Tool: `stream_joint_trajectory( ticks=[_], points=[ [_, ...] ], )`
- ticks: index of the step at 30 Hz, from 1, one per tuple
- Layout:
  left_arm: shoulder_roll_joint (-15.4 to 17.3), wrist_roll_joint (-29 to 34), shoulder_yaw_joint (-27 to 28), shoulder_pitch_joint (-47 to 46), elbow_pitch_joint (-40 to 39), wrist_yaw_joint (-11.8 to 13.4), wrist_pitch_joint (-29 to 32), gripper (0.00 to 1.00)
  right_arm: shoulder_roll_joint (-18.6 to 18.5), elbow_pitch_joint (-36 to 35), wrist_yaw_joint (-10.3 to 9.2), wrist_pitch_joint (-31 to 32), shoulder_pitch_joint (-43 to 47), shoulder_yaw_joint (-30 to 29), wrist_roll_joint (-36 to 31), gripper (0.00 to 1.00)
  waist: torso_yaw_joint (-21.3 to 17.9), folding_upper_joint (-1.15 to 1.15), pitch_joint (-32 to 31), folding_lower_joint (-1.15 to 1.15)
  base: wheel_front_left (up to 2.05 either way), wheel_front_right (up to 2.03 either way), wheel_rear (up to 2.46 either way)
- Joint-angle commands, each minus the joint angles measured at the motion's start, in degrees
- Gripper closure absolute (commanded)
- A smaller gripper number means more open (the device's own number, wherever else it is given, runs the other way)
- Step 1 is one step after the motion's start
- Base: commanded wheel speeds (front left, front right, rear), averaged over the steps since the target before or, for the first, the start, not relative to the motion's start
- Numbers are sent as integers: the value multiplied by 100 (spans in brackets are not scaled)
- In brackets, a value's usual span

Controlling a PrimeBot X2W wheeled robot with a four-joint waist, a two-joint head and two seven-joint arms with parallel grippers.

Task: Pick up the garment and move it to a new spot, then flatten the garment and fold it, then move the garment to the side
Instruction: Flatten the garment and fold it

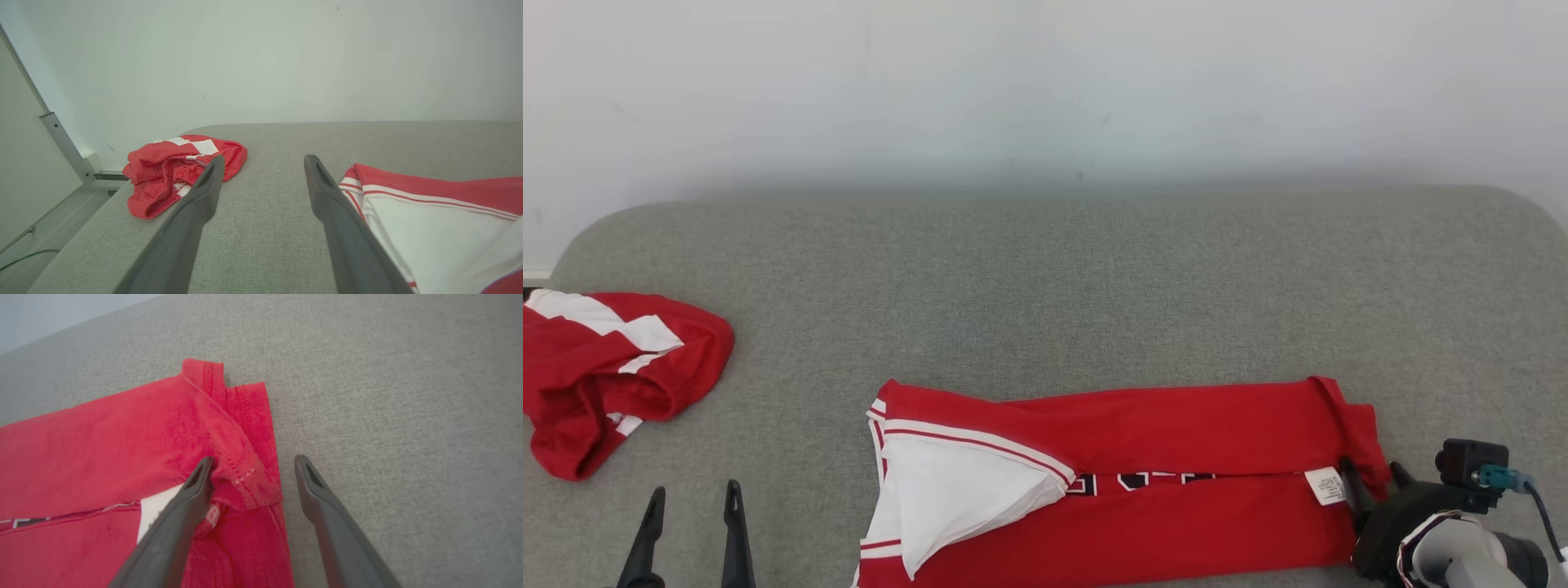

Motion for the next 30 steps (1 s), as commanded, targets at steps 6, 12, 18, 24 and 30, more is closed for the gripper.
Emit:
stream_joint_trajectory(
  ticks=[6,12,18,24,30],
  points=[
    [-34,108,50,116,89,-47,-17,0,122,492,-14,82,-85,190,327,0,81,0,-185,0,0,0,0],
    [-49,164,85,122,102,-82,-17,0,238,869,-14,173,-187,448,609,0,143,0,-241,0,0,0,0],
    [12,236,78,152,196,-179,-17,0,260,894,-2,182,-242,815,921,100,149,0,-282,0,0,0,0],
    [-8,239,34,168,230,-280,-17,0,-281,887,-9,-252,-424,933,1079,100,79,0,-324,0,0,0,0],
    [-69,257,93,202,225,-300,-17,0,-964,939,-9,-546,-627,874,1191,100,-5,0,-364,0,0,0,0]
  ],
)
